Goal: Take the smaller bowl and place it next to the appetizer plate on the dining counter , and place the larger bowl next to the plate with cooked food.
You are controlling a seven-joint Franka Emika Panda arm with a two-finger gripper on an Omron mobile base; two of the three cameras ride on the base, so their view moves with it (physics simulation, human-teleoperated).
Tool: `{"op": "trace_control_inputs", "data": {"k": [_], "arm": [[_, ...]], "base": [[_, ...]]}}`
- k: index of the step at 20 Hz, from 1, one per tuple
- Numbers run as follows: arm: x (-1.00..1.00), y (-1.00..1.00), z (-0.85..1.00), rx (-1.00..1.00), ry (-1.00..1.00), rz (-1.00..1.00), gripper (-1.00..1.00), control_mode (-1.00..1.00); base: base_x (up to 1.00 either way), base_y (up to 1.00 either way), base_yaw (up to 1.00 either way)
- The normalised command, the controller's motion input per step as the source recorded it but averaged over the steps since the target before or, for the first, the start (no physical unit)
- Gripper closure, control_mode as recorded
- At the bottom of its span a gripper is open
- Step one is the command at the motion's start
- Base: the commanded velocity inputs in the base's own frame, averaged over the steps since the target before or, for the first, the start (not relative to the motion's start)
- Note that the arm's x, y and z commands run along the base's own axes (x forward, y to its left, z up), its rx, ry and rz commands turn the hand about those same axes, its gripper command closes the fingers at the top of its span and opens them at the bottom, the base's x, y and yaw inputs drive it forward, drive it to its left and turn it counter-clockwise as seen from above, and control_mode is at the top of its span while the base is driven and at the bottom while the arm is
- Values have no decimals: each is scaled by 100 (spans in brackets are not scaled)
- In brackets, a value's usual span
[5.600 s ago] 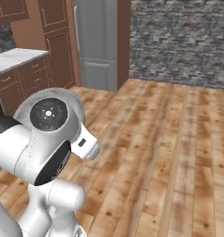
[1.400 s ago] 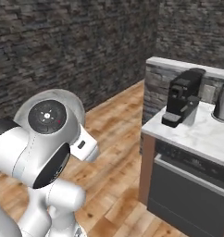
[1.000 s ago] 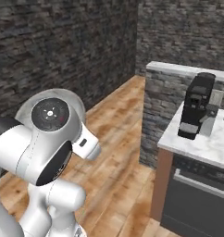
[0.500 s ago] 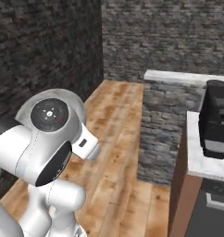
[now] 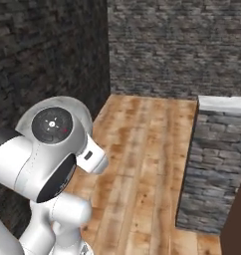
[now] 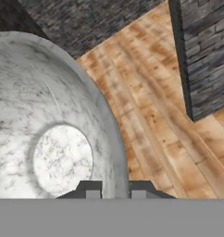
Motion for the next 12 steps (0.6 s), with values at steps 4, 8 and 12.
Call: {"op": "trace_control_inputs", "data": {"k": [4, 8, 12], "arm": [[0, 0, 0, 0, 0, 0, 100, 100], [0, 0, 0, 0, 0, 0, 100, 100], [0, 0, 0, 0, 0, 0, 100, 100]], "base": [[100, 73, -39], [100, 70, -39], [100, 64, -43]]}}
